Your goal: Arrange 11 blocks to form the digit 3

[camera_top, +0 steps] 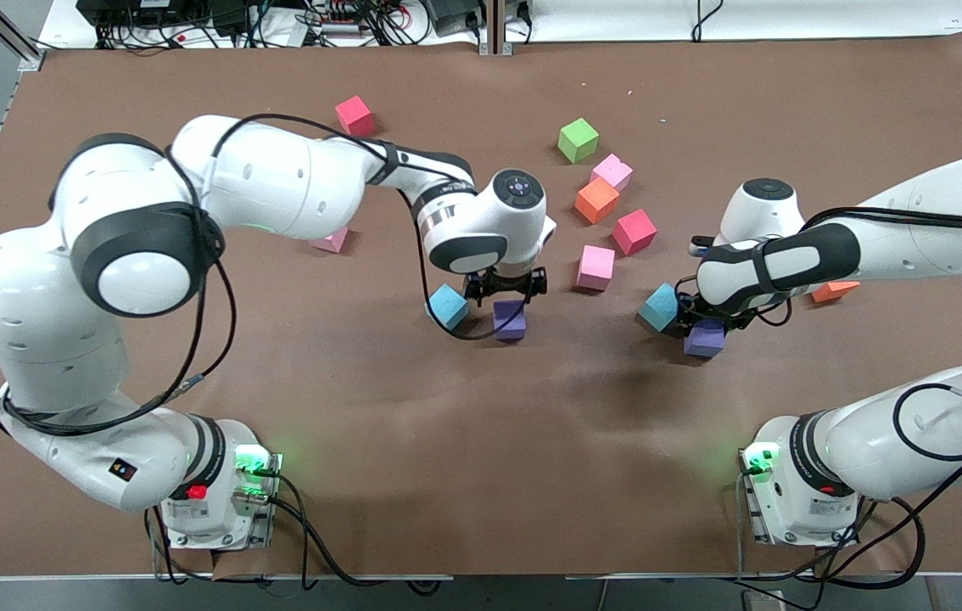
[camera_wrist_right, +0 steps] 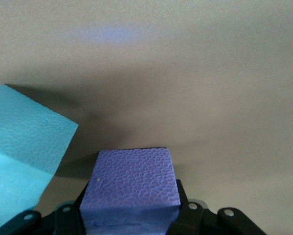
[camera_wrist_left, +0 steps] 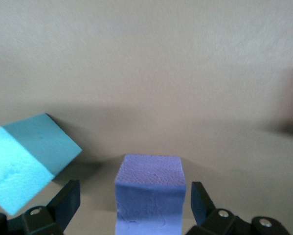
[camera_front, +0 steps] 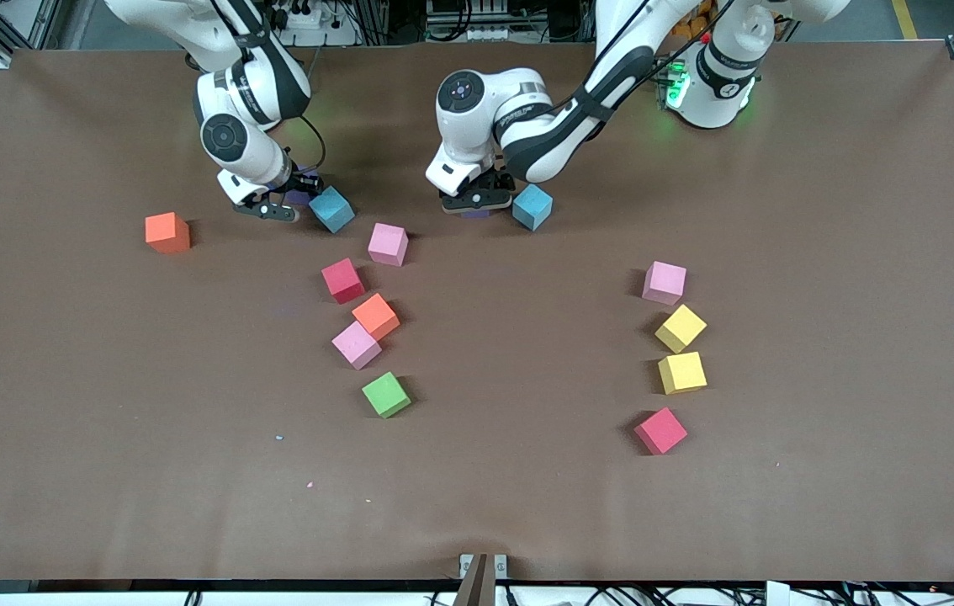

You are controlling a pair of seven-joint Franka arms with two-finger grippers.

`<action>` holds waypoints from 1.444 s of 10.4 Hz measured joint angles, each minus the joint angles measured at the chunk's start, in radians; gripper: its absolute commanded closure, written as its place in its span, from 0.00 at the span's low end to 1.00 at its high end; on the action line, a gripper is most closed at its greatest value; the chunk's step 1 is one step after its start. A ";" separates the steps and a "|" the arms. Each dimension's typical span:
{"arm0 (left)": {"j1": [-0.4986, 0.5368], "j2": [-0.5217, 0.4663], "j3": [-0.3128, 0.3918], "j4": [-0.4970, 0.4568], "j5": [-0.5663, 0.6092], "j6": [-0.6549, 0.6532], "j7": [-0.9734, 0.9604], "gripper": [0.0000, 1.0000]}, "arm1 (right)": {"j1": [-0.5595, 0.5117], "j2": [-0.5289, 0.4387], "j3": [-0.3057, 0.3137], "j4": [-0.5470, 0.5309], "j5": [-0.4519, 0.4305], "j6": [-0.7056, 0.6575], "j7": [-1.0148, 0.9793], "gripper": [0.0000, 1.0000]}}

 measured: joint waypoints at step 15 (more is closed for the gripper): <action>0.222 -0.279 -0.005 -0.364 -0.296 0.146 -0.389 0.00 | 0.105 -0.327 0.005 0.136 0.219 -0.332 0.070 0.92</action>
